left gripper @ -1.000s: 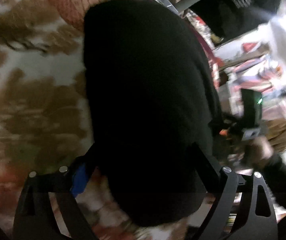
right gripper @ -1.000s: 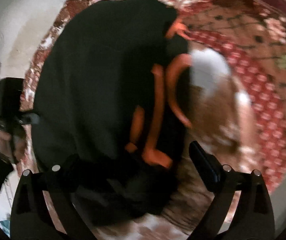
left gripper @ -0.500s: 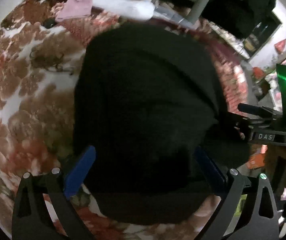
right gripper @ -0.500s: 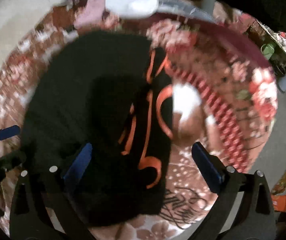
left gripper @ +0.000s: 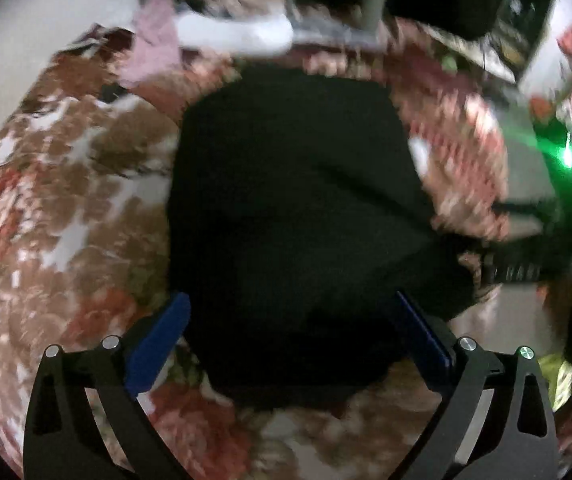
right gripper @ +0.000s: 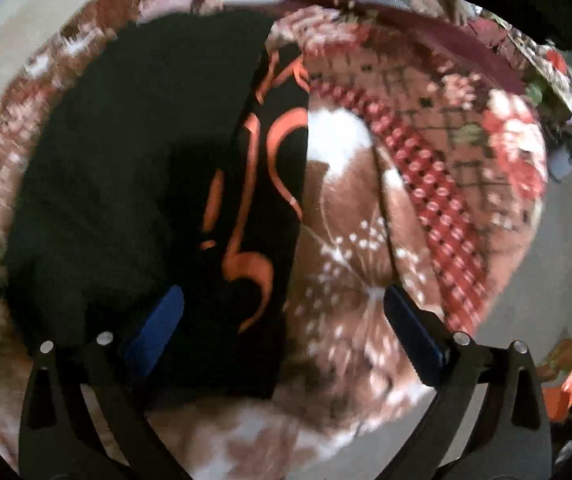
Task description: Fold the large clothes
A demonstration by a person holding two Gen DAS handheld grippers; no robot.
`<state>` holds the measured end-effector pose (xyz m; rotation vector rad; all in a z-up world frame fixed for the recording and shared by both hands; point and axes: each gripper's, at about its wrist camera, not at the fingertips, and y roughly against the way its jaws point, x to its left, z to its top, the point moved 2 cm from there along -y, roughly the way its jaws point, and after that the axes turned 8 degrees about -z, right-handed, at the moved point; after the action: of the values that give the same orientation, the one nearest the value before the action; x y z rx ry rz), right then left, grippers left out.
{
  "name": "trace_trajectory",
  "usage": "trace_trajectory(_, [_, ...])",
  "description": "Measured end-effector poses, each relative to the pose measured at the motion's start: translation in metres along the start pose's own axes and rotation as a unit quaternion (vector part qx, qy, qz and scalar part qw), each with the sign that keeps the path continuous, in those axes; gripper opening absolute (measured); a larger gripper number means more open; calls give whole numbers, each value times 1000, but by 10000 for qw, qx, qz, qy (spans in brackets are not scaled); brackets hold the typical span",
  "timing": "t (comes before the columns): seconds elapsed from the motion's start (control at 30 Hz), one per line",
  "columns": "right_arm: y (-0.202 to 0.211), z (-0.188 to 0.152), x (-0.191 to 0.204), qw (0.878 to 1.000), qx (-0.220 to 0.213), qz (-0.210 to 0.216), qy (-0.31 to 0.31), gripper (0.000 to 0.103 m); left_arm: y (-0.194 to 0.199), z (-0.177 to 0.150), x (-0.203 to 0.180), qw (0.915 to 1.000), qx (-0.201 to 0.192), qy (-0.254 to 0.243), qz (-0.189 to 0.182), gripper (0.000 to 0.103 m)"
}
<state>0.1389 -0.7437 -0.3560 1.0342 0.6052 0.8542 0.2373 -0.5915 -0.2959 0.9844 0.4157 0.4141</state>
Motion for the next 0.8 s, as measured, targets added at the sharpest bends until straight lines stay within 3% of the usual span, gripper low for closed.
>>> trace_trajectory(0.17, [97, -11, -16, 9992, -320, 157, -199, 98, 72, 4, -22, 9992, -240, 198, 255, 98])
trace_trajectory(0.3, [153, -28, -28, 9983, -561, 23, -164, 98, 110, 0, -38, 9988, -382, 167, 271, 98])
trace_trajectory(0.43, [201, -43, -24, 9962, -862, -63, -110, 98, 155, -11, -58, 9959, -781, 0, 457, 98])
trace_trajectory(0.53, [227, -52, -24, 9918, -1265, -137, -155, 98, 179, -26, -66, 9909, -1229, 223, 496, 98])
trace_trajectory(0.8, [252, -76, -24, 9875, -1576, 79, 9, 98, 200, -62, -95, 9842, -1551, 493, 691, 98])
